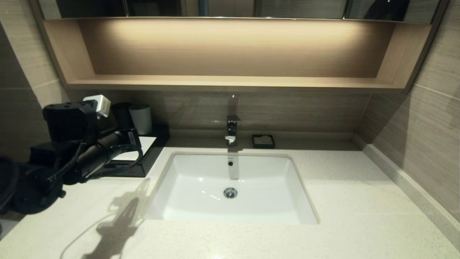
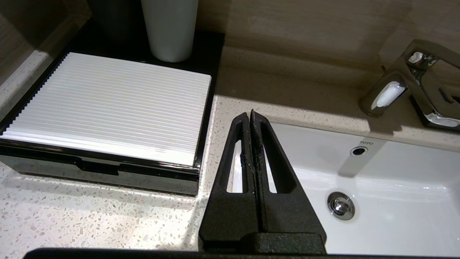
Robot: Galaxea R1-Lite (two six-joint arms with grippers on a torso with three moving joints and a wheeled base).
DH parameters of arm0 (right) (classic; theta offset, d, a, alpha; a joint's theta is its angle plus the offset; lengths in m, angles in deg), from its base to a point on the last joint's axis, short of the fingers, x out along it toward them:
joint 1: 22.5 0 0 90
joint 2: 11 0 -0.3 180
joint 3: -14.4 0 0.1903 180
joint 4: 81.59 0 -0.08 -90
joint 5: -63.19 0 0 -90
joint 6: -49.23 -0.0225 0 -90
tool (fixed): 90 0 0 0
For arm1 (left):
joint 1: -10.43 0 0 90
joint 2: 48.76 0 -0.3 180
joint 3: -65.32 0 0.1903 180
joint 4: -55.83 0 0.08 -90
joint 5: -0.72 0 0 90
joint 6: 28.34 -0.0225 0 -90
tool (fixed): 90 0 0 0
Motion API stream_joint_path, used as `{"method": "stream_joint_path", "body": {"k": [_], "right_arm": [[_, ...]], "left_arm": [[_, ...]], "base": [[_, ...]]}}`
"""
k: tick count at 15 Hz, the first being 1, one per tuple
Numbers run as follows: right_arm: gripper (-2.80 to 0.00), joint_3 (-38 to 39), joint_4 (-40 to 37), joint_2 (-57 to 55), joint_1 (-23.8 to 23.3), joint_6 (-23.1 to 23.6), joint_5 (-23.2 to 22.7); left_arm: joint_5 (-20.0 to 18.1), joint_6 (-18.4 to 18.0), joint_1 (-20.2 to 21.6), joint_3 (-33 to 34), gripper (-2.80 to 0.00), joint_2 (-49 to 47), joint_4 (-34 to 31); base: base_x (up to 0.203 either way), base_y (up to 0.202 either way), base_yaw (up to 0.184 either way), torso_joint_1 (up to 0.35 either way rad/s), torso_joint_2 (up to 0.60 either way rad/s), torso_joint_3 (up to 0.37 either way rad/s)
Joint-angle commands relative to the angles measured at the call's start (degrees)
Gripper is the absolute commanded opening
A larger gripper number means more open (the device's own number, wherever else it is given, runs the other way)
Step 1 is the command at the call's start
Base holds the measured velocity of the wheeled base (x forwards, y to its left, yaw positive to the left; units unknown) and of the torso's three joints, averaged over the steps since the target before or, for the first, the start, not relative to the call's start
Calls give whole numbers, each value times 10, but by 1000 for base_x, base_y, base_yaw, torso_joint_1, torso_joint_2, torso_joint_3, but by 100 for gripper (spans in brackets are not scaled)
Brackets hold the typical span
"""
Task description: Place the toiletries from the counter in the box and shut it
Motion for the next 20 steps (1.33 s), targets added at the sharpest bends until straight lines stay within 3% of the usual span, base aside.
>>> {"method": "stream_joint_path", "body": {"k": [1,13,20], "right_arm": [[-280,1,0,0,0,0,0],[-280,1,0,0,0,0,0],[-280,1,1,0,0,0,0]], "left_arm": [[1,1,0,6,-280,-4,2],[0,7,-18,90,-280,81,7],[27,7,5,86,-280,66,6]], "base": [[0,0,0,0,0,0],[0,0,0,0,0,0],[0,0,0,0,0,0]]}}
